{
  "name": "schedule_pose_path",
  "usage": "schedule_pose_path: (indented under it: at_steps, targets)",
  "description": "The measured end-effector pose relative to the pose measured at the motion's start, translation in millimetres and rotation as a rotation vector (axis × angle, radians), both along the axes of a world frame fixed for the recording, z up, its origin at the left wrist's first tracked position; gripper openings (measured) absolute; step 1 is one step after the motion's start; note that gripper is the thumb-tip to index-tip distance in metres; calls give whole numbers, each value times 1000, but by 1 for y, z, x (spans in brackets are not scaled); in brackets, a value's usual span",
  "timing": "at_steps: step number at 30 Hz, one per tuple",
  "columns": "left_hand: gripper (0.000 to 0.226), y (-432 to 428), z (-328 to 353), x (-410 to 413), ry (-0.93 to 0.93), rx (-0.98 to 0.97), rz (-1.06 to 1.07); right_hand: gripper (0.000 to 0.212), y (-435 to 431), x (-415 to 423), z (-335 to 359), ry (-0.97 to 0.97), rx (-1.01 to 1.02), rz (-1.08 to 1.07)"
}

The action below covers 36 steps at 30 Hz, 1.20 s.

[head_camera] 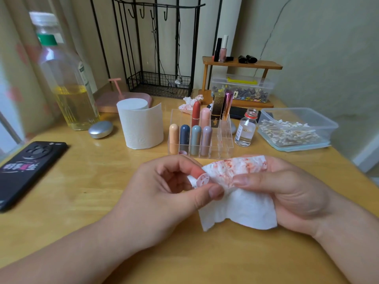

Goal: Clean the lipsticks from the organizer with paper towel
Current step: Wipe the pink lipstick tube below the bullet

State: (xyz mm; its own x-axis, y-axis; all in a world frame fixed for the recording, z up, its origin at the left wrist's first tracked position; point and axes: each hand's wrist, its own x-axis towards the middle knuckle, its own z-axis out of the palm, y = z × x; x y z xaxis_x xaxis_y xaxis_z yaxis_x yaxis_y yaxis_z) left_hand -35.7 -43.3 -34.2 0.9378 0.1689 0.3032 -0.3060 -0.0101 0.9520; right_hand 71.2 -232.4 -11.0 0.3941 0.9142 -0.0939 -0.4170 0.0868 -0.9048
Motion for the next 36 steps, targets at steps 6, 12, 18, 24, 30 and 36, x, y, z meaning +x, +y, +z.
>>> schedule_pose_path:
  at_steps: [6, 12, 18, 24, 30, 36]
  targets:
    - [22, 4, -3, 4, -43, 181, 111, 34, 7, -9, -5, -27, 55, -274]
    - [16, -2, 3, -6, -147, 437, 158, 12, 0, -15, 6, -919, -65, -910]
    - [24, -3, 3, -3, -37, 342, 57, 22, 8, -35, -2, -1227, 117, -694]
    - [17, -3, 1, -1, 33, 195, -91, 21, 8, -32, -6, -1176, 66, -712]
    - [25, 0, 0, 5, 122, 79, -110, 17, 9, -33, -3, -1244, 57, -648]
    - [24, 3, 1, 5, 136, 7, -150, 21, 4, -30, 0, -1290, 36, -573]
